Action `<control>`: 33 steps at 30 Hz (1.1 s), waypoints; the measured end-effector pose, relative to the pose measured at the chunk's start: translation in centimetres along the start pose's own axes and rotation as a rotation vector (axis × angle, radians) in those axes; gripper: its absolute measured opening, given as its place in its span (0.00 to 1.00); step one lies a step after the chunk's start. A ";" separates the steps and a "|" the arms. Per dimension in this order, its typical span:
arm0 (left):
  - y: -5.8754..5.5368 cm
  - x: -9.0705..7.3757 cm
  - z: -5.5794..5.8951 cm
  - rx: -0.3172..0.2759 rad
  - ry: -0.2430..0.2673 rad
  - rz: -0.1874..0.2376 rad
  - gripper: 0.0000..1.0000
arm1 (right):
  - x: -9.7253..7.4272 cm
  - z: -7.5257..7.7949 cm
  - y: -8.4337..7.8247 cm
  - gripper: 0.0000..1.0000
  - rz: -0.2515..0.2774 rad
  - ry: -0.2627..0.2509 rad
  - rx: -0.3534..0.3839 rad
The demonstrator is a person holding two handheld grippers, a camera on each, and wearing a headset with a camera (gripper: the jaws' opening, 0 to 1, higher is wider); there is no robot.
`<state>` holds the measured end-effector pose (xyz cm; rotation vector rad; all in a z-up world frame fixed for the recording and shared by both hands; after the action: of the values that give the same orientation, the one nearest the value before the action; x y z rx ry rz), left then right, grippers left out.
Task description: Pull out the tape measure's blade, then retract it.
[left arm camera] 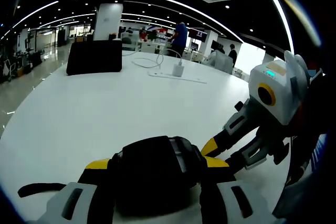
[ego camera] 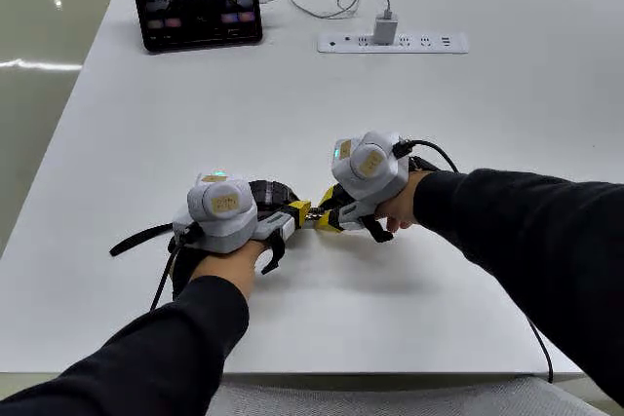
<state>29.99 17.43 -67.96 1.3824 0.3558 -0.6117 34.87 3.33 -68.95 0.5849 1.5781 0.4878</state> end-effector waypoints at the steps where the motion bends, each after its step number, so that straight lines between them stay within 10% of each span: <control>1: 0.0 0.0 0.0 0.000 0.000 0.000 0.62 | 0.0 0.0 0.0 0.11 0.001 -0.001 -0.001; 33: 0.0 0.0 -0.2 -0.005 -0.011 -0.003 0.62 | 1.2 -0.4 1.2 0.11 0.011 0.011 0.001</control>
<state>30.01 17.61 -67.96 1.3733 0.3503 -0.6205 34.55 5.01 -69.07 0.5929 1.5861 0.4994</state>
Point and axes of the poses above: the centre of the closed fingertips' face, and the gripper's own axes: x roughly forward along the fingers, z roughly to its right, y roughly out of its top, the point moved 9 cm from there along -x, roughly backward along the fingers, and after that the axes turned 4 degrees about y, right-handed, at the moved point
